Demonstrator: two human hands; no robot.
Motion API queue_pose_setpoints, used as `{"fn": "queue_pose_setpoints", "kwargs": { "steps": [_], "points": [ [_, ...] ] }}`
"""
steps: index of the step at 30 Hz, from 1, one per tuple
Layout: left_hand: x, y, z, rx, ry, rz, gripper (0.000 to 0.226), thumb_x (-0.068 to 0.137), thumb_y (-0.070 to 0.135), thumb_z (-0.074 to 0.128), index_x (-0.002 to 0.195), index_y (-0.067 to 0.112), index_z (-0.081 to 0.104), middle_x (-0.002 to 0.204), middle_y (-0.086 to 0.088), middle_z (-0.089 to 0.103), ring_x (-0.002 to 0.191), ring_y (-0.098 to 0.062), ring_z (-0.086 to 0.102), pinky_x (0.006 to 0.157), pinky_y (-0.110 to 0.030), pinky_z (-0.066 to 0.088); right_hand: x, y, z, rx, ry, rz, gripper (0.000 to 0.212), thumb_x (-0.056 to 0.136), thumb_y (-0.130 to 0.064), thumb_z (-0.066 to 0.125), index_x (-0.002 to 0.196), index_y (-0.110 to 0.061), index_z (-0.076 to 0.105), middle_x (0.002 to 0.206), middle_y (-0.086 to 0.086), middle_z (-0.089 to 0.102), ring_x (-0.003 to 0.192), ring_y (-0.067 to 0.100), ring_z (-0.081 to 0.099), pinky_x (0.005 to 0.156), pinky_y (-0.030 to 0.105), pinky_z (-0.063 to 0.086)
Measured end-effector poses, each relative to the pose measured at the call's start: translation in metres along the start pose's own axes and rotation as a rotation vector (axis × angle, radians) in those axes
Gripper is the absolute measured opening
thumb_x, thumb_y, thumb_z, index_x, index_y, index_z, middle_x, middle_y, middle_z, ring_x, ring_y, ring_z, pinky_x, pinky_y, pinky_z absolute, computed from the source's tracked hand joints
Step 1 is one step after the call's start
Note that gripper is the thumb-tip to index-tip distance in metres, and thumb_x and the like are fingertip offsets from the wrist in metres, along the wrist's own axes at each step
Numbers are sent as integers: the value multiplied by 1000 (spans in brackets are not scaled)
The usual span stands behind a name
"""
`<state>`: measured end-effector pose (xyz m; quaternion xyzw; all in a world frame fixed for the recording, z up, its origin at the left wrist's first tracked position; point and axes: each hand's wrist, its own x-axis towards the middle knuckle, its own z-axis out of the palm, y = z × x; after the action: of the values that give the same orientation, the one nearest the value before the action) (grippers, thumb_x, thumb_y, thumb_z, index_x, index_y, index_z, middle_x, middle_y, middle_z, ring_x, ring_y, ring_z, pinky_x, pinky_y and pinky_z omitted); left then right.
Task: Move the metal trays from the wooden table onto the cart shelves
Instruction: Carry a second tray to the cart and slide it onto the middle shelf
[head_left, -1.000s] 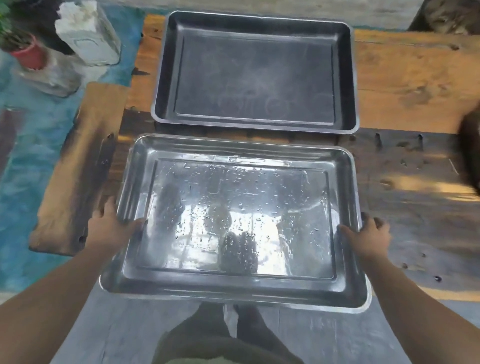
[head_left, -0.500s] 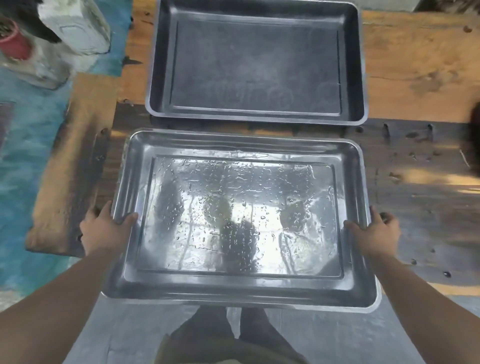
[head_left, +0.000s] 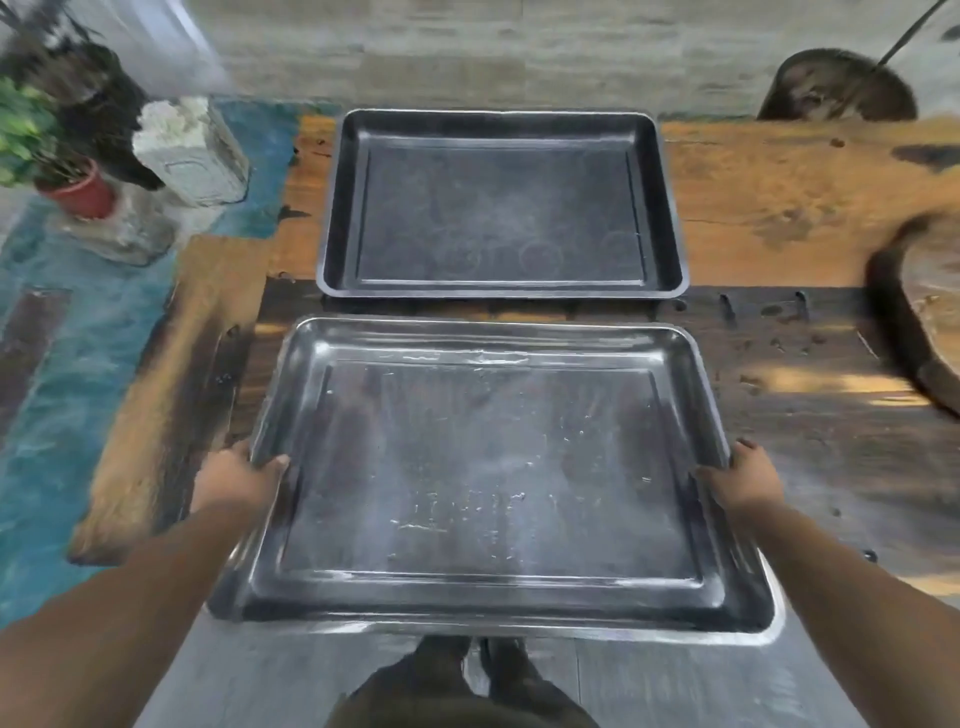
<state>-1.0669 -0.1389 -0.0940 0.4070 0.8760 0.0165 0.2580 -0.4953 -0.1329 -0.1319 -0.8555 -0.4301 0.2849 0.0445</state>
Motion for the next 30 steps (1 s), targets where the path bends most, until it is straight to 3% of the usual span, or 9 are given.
{"fn": "queue_pose_setpoints", "kwargs": {
  "steps": [2, 4, 8, 14, 18, 20, 25, 27, 30],
  "points": [
    [-3, 10, -17, -45, -12, 6, 39, 86, 35, 68, 115, 8, 67, 100, -17, 70, 94, -38, 65, 82, -42, 54, -3, -11, -19, 58, -13, -11, 26, 76, -11, 75, 99, -1, 70, 90, 17, 66, 72, 28, 65, 60, 24, 48],
    [-5, 21, -36, -53, 5, 45, 35, 86, 35, 68, 110, 11, 69, 96, -16, 71, 93, -37, 66, 81, -39, 53, -3, -24, -40, 65, 0, -48, 22, 75, -9, 76, 95, -2, 70, 84, 19, 70, 76, 31, 67, 63, 29, 45],
    [-5, 44, -76, -88, 83, 100, 26, 85, 38, 69, 96, 15, 70, 82, -8, 67, 79, -31, 62, 70, -36, 47, -2, -60, -88, 160, 74, -110, 18, 73, -4, 77, 86, -8, 66, 75, 13, 64, 56, 19, 56, 54, 27, 39],
    [1, 77, -135, -295, 180, 178, 23, 80, 27, 77, 88, 5, 71, 75, -12, 67, 73, -30, 62, 68, -34, 45, 3, -116, -166, 233, 122, -186, 20, 73, -8, 78, 88, -9, 65, 72, 11, 66, 69, 28, 63, 67, 35, 51],
    [-6, 98, -178, -353, 233, 229, 21, 79, 23, 78, 72, 10, 64, 69, -14, 65, 68, -30, 61, 60, -34, 41, -10, -148, -211, 287, 156, -226, 21, 75, 2, 77, 89, 1, 62, 66, 12, 58, 53, 23, 53, 50, 30, 42],
    [-14, 106, -199, -375, 255, 241, 26, 79, 22, 79, 65, 14, 59, 67, -11, 61, 64, -27, 56, 59, -34, 38, -18, -162, -233, 272, 161, -247, 21, 75, 1, 77, 89, 1, 61, 69, 13, 60, 55, 22, 53, 54, 31, 41],
    [-27, 117, -245, -372, 279, 279, 17, 78, 18, 80, 82, 7, 68, 76, -14, 67, 66, -26, 60, 64, -33, 44, -39, -192, -282, 276, 162, -320, 23, 75, 2, 77, 93, -1, 64, 82, 18, 65, 60, 25, 58, 52, 29, 44],
    [-30, 119, -263, -370, 292, 289, 19, 76, 19, 82, 82, 5, 70, 74, -13, 68, 65, -26, 61, 61, -32, 44, -43, -201, -297, 312, 157, -345, 21, 73, 6, 76, 91, 3, 65, 82, 23, 68, 66, 33, 64, 60, 38, 55],
    [-33, 121, -291, -391, 311, 302, 19, 75, 20, 83, 76, 7, 69, 71, -11, 68, 65, -26, 63, 56, -31, 45, -44, -215, -313, 340, 153, -373, 22, 72, 5, 76, 91, 6, 67, 79, 23, 69, 69, 35, 66, 60, 34, 57]
  ]
}}
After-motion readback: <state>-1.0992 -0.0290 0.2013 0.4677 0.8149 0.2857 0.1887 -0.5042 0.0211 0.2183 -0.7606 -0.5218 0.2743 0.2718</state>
